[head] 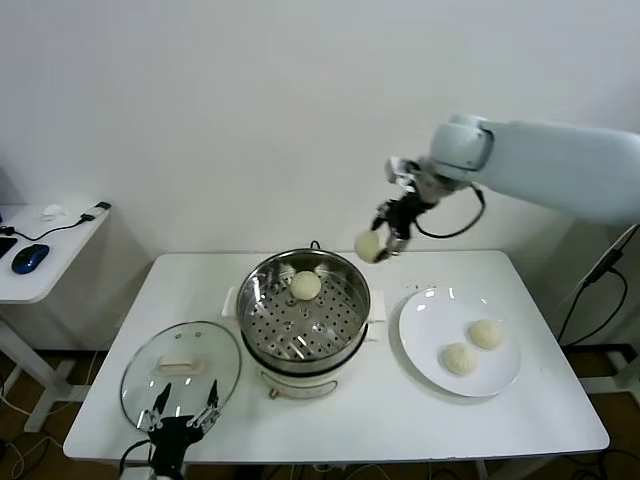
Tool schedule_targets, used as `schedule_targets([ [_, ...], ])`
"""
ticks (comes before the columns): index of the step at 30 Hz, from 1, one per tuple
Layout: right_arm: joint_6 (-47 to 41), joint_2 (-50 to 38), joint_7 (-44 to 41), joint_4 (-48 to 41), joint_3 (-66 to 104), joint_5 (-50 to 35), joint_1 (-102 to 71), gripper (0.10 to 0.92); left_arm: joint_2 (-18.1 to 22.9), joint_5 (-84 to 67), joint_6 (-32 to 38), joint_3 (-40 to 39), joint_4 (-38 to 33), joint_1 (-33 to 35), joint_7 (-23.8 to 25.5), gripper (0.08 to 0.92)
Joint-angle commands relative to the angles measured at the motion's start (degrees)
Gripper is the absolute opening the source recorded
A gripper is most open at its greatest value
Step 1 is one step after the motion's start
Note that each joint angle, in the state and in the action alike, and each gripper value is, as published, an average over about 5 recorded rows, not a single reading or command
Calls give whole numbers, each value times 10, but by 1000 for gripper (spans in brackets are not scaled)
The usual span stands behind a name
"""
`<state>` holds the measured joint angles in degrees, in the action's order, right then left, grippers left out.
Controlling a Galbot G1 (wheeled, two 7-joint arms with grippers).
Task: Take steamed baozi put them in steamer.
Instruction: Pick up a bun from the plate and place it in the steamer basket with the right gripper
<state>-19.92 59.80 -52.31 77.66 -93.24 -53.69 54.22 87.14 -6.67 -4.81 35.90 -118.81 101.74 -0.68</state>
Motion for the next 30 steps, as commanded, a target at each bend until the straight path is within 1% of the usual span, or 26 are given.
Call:
schedule_targets([
  [1,-107,152,121,96,6,-164,3,687,-1,-1,-1,1,-5,0,1,823],
  [6,-131,200,156,30,28,-127,-83,687,-1,-1,-4,2,-7,-1,2,823],
  [10,-136,225,164,-35,28,-87,-130,687,-1,0,-3,2,-3,-2,2,823],
  [14,-135,234,162,-77,29,-58,-167,687,0,1,-1,2,2,-1,2,823],
  [22,-128,248,154,-132,35,-22,-218,687,1,1,1,2,14,-7,1,823],
  [30,-115,250,149,-140,38,-16,-226,687,2,1,0,2,15,-8,1,823],
])
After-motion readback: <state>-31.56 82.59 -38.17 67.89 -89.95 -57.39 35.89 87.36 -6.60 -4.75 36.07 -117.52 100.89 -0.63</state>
